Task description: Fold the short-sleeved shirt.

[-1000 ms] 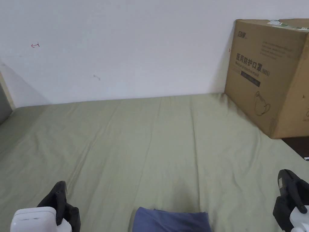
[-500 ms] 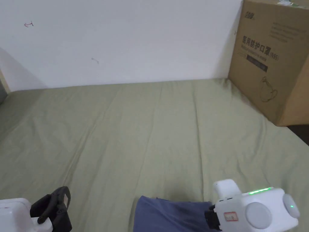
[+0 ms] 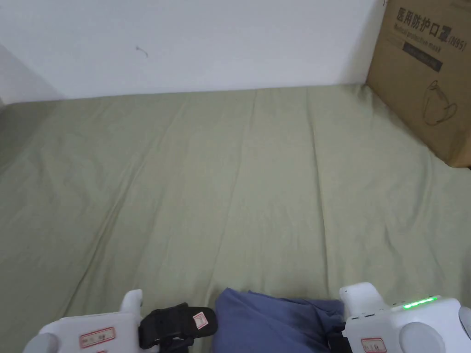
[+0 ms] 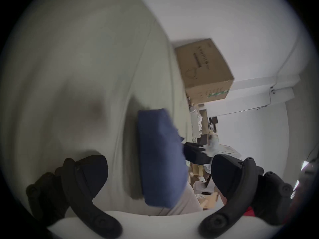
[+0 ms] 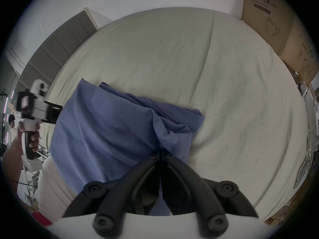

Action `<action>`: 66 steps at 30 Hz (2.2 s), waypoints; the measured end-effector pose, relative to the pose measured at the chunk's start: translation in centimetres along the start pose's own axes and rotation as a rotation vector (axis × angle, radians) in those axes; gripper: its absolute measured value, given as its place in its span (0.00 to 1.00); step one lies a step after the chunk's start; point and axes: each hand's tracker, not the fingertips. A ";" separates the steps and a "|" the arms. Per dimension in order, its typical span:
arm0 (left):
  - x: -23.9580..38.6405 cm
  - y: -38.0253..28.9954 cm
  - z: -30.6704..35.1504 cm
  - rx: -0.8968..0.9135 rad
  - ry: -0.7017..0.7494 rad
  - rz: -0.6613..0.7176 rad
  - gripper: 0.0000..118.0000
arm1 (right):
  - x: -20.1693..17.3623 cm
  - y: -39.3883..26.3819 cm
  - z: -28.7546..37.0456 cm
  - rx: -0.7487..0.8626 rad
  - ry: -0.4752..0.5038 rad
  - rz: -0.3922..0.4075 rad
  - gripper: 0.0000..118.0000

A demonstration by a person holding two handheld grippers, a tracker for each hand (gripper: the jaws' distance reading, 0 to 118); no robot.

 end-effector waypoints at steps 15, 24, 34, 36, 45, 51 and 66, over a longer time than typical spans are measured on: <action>2.0 -1.9 -6.4 -0.065 0.012 -0.105 0.20 | 0.7 -1.7 0.6 0.098 0.039 -0.080 0.01; 8.3 -1.0 13.7 0.039 0.405 -0.463 0.20 | -2.9 -3.6 6.3 0.250 -0.005 0.003 0.02; 2.2 5.0 28.4 -0.077 1.475 -0.624 0.20 | -4.1 -4.1 7.9 0.232 -0.059 -0.049 0.02; -0.1 5.5 28.5 -0.192 1.674 -0.712 0.20 | -3.9 -3.7 7.8 0.220 -0.086 -0.036 0.02; 2.7 6.1 34.5 0.336 1.735 -0.668 0.91 | -4.3 -2.9 8.5 0.230 -0.109 -0.034 0.02; 8.9 1.2 35.2 0.747 1.062 -0.452 0.92 | -4.9 -2.8 10.2 0.289 -0.086 -0.036 0.02; 24.9 -15.9 15.9 0.866 0.642 -0.747 0.00 | -6.2 -2.9 22.2 0.638 -0.004 -0.025 0.02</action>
